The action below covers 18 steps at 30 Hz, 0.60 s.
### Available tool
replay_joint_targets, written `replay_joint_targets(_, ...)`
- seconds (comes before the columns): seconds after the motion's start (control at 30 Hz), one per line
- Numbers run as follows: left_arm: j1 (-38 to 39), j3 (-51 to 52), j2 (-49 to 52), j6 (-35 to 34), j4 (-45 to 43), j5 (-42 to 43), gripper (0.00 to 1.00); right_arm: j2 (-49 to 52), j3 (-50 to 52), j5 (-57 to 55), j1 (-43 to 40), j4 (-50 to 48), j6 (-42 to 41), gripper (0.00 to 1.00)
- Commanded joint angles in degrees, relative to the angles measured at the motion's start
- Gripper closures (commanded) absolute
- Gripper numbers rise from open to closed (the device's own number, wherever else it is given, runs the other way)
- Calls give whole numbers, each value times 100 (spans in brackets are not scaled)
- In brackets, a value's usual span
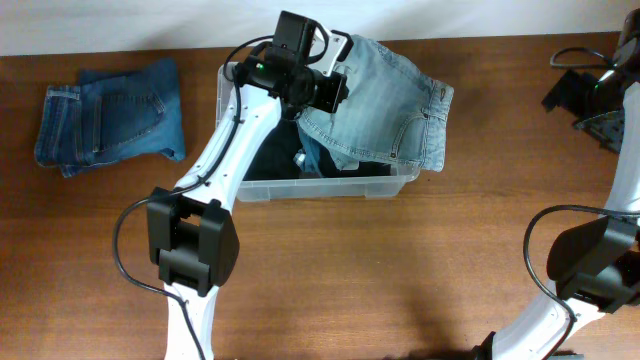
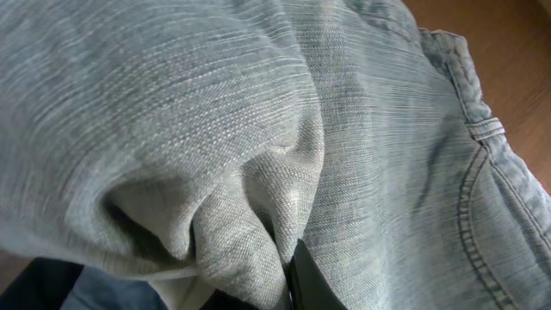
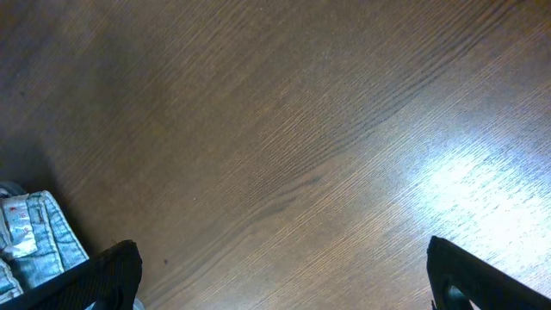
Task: Pack container
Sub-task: 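Release the jeans and press them flat with the left gripper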
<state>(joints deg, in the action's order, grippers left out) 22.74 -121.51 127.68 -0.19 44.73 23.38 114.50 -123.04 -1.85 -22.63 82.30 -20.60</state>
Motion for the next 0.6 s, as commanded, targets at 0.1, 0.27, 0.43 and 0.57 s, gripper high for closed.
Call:
replay_joint_targets(0.1,-459,52,-101,20,146,83,98,26,35,9,7,0,-4,2)
replay_joint_targets(0.27,-868,52,-103,20,391,81,98,26,35,9,7,0,-7,1)
replay_joint_targets(0.43,-1075,74,-101,20,732,79,98,26,35,9,7,0,-7,1)
replay_joint_targets(0.57,-1104,74,-101,-90,990,-79,92,26,35,9,7,0,-7,1)
